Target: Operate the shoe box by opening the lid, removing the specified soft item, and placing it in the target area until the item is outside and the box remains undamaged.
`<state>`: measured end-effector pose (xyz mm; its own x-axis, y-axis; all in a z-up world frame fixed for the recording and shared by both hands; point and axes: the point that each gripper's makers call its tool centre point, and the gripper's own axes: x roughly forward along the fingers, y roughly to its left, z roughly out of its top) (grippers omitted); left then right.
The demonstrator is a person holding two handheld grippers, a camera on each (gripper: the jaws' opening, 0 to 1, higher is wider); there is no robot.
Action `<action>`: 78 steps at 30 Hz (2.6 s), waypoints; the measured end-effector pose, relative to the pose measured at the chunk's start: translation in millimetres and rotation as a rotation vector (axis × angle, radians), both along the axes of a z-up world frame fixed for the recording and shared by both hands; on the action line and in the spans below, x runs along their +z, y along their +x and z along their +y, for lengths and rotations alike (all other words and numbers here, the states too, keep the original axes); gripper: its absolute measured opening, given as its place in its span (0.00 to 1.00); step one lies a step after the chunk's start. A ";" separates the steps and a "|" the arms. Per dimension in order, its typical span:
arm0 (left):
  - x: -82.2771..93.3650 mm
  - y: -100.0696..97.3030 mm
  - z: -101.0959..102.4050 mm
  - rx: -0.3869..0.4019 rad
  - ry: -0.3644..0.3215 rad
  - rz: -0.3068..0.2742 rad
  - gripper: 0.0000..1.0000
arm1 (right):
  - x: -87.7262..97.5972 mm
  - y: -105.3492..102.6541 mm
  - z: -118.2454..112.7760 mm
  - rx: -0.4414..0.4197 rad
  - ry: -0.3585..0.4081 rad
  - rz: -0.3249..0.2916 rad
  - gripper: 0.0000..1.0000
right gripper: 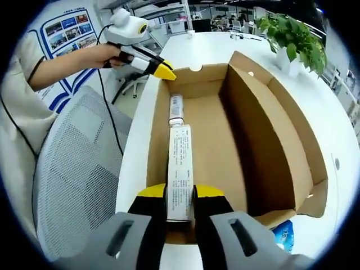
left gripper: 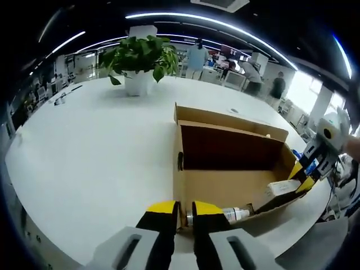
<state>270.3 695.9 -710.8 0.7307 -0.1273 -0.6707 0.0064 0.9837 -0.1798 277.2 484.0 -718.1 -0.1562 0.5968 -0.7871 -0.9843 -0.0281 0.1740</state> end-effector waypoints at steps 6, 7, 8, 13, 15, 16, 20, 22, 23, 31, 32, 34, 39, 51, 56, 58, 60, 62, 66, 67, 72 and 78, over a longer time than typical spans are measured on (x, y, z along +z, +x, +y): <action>0.6 -0.6 -1.0 -0.002 -0.001 0.003 0.10 | 16.8 5.0 0.7 -0.014 0.025 -0.018 0.15; 0.6 -1.2 -1.3 -0.003 -0.002 0.004 0.10 | 19.7 6.5 0.4 -0.016 0.027 -0.022 0.15; 0.6 -1.3 -1.4 -0.003 -0.002 0.004 0.10 | 21.7 7.3 -0.1 -0.017 0.028 -0.027 0.15; 0.8 -2.3 -2.3 -0.004 -0.001 0.005 0.10 | 35.3 12.3 -2.0 -0.015 0.042 -0.048 0.15; 0.9 -2.3 -2.6 -0.006 0.001 0.005 0.10 | 41.8 13.4 -3.0 -0.013 0.046 -0.054 0.15; 0.9 -2.2 -2.6 -0.006 0.002 0.006 0.10 | 43.4 13.2 -3.1 -0.011 0.046 -0.056 0.15; 0.9 -2.1 -2.8 -0.008 0.000 0.010 0.10 | 62.0 12.0 -3.7 0.004 0.060 -0.071 0.15; 0.7 -2.0 -2.6 -0.004 -0.007 0.012 0.10 | 68.1 14.0 -3.9 0.011 0.071 -0.095 0.15; 0.7 -2.1 -2.7 -0.003 -0.009 0.012 0.10 | 72.3 15.2 -4.6 0.010 0.074 -0.102 0.15; 0.5 -2.1 -2.0 -0.009 -0.005 0.017 0.10 | 92.3 20.8 -12.9 0.020 0.091 -0.145 0.15; 0.4 -2.2 -2.0 -0.009 -0.006 0.018 0.10 | 93.5 21.1 -14.3 0.021 0.091 -0.147 0.15; 0.7 -2.5 -2.5 -0.011 -0.005 0.018 0.10 | 96.0 22.3 -17.1 0.026 0.091 -0.157 0.15; 1.3 -3.1 -3.2 -0.015 -0.005 0.018 0.10 | 105.6 28.1 -25.5 0.029 0.094 -0.175 0.15; 1.1 -3.4 -3.2 -0.022 -0.004 0.018 0.10 | 123.0 39.9 -51.5 0.049 0.080 -0.210 0.15; 1.1 -3.9 -3.6 -0.024 -0.006 0.019 0.10 | 127.3 45.2 -63.5 0.055 0.072 -0.227 0.15; 1.2 -4.0 -3.7 -0.024 -0.007 0.020 0.10 | 128.1 48.0 -68.8 0.053 0.067 -0.231 0.15; 1.2 -4.1 -3.8 -0.026 -0.005 0.020 0.10 | 128.6 50.1 -73.9 0.053 0.064 -0.235 0.15; 1.2 -4.3 -3.9 -0.025 -0.005 0.019 0.10 | 128.6 51.8 -79.6 0.057 0.055 -0.244 0.15; 1.2 -4.5 -3.9 -0.023 -0.009 0.017 0.10 | 129.3 58.9 -91.1 0.054 0.042 -0.261 0.15; 1.1 -4.4 -3.8 -0.023 -0.009 0.017 0.10 | 129.7 60.3 -93.3 0.052 0.040 -0.264 0.15; 0.9 -4.5 -3.7 -0.024 -0.011 0.019 0.10 | 133.4 68.6 -104.1 0.038 0.038 -0.281 0.15; 0.8 -4.5 -3.8 -0.026 -0.009 0.019 0.10 | 132.7 80.7 -119.4 0.020 0.023 -0.300 0.15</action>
<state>265.8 692.2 -710.0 0.7140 -0.1522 -0.6833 0.0285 0.9816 -0.1889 357.9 364.6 -585.4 0.0699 0.6138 -0.7864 -0.9909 -0.0481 -0.1256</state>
